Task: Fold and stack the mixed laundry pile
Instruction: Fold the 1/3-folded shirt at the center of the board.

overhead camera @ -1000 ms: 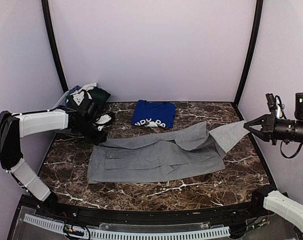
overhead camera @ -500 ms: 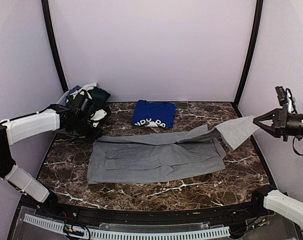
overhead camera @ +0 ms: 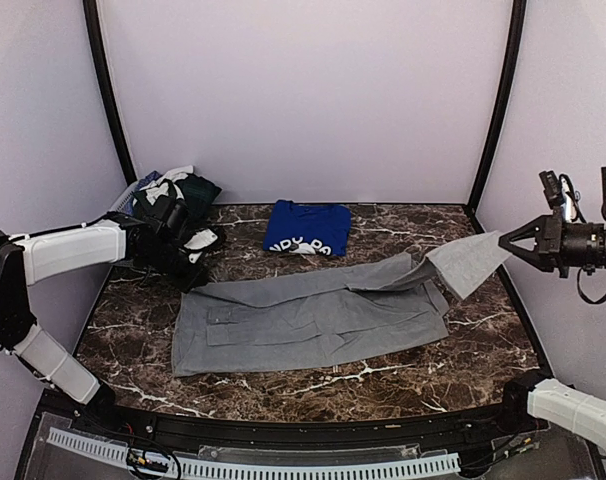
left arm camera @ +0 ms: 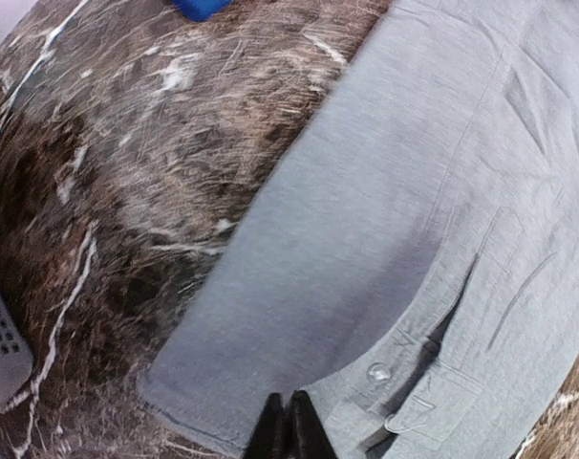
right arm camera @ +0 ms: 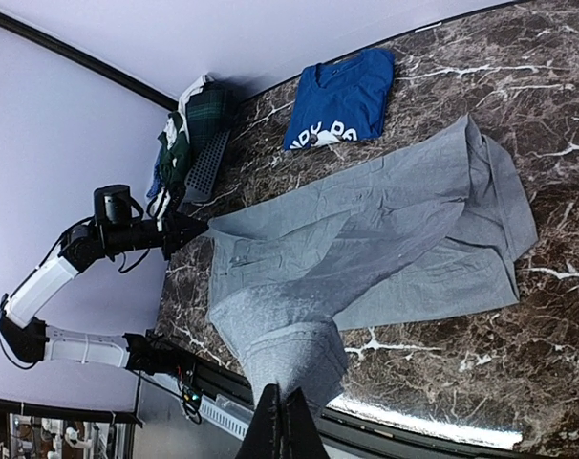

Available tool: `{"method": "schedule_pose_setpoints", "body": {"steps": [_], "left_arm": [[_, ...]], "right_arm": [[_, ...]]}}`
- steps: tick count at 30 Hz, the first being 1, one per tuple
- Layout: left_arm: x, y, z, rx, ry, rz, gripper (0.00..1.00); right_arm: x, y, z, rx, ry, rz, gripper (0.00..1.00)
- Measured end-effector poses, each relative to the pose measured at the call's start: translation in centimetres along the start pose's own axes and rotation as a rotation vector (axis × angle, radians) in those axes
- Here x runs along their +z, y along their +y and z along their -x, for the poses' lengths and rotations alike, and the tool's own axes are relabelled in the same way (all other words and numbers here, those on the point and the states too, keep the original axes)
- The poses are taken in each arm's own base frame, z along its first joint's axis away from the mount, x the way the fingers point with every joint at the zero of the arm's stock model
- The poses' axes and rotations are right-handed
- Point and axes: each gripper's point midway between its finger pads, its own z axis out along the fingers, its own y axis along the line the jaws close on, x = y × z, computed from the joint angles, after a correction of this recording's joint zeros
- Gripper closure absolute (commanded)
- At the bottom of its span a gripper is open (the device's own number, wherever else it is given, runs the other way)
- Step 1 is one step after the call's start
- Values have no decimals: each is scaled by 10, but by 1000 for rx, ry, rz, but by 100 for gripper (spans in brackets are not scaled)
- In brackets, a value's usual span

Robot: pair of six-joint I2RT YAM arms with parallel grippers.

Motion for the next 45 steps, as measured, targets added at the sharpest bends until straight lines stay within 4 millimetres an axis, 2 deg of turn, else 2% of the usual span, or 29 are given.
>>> {"method": "schedule_pose_setpoints", "body": {"steps": [1,2,3,5,7,8,10,12,18,20,22,25,28,32,35,39,45], "left_arm": [[2,-9,-1,25,5,-21,71],[2,-17,-2,47,10,-40,65],[3,-24,-2,67,13,-55,54],[3,-34,-1,100,15,-66,41],[3,-35,-1,108,20,-49,28],[1,-31,0,103,21,-21,16],[-7,-23,5,94,-5,24,4],[-26,-16,18,76,-89,75,2],[-122,-6,60,0,-481,194,1],[-139,-2,65,-30,-552,219,1],[-143,2,67,-61,-574,237,1],[-134,8,64,-111,-552,257,1],[-126,14,58,-163,-524,279,1],[-126,18,56,-223,-525,289,1],[-124,17,53,-264,-518,276,1],[-123,13,51,-306,-505,243,1],[-118,-3,49,-386,-492,128,1]], "right_arm": [[-1,-1,-6,-2,7,11,100],[-1,-2,-11,0,17,18,100],[1,-4,-17,3,32,25,100],[8,-9,-24,13,67,25,100],[16,-14,-26,19,95,14,100],[20,-16,-26,19,108,8,100],[28,-17,-23,15,124,4,100],[39,-19,-17,8,135,3,100],[88,-25,8,-12,169,6,100],[108,-26,15,-21,185,7,100],[132,-25,17,-44,217,13,100],[166,-17,11,-84,282,30,100],[202,-1,4,-136,338,56,100],[244,22,-9,-203,400,92,100],[278,41,-26,-252,453,123,100],[313,58,-53,-300,520,152,100],[356,77,-92,-342,606,189,100]]}}
